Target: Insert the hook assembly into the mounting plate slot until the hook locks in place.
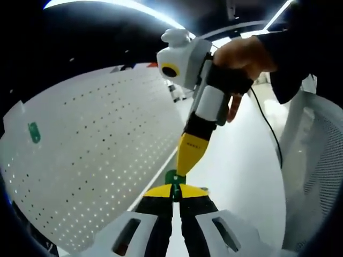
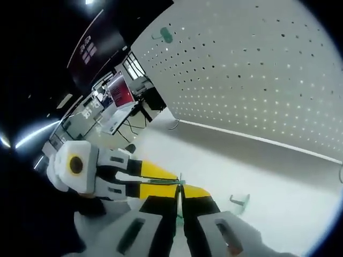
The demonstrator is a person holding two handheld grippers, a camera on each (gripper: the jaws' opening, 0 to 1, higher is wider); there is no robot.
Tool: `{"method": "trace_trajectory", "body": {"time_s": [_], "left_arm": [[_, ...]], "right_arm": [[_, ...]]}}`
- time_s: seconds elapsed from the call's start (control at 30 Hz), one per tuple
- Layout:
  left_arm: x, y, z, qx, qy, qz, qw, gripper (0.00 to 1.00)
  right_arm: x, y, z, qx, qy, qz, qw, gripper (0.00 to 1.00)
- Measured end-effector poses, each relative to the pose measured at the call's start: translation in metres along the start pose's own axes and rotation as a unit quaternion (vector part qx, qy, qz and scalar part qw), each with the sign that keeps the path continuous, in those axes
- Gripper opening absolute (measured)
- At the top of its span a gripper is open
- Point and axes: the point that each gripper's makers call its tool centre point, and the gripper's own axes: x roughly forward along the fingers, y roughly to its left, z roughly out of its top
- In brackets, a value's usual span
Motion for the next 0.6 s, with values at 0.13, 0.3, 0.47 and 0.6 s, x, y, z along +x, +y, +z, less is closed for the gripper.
{"method": "trace_trajectory", "body": {"time_s": [0.13,0.3,0.47,0.6], "left_arm": [[0.000,0.002,0.000,-0.023,-0.002,0.003,0.9997,0.03],[-0.002,0.007,0.000,-0.050,-0.003,0.009,0.9987,0.03],[-0.004,0.012,0.000,-0.082,-0.007,0.016,0.9965,0.03],[-0.006,0.017,-0.002,-0.120,-0.012,0.020,0.9925,0.03]], "right_arm": [[0.000,0.003,0.001,-0.006,-0.001,0.001,1.0000,0.00],[0.000,0.005,0.004,-0.015,-0.007,-0.003,0.9999,0.00],[-0.001,0.008,0.006,-0.024,-0.014,-0.005,0.9996,0.00],[-0.001,0.007,0.008,-0.033,-0.024,-0.013,0.9991,0.02]]}}
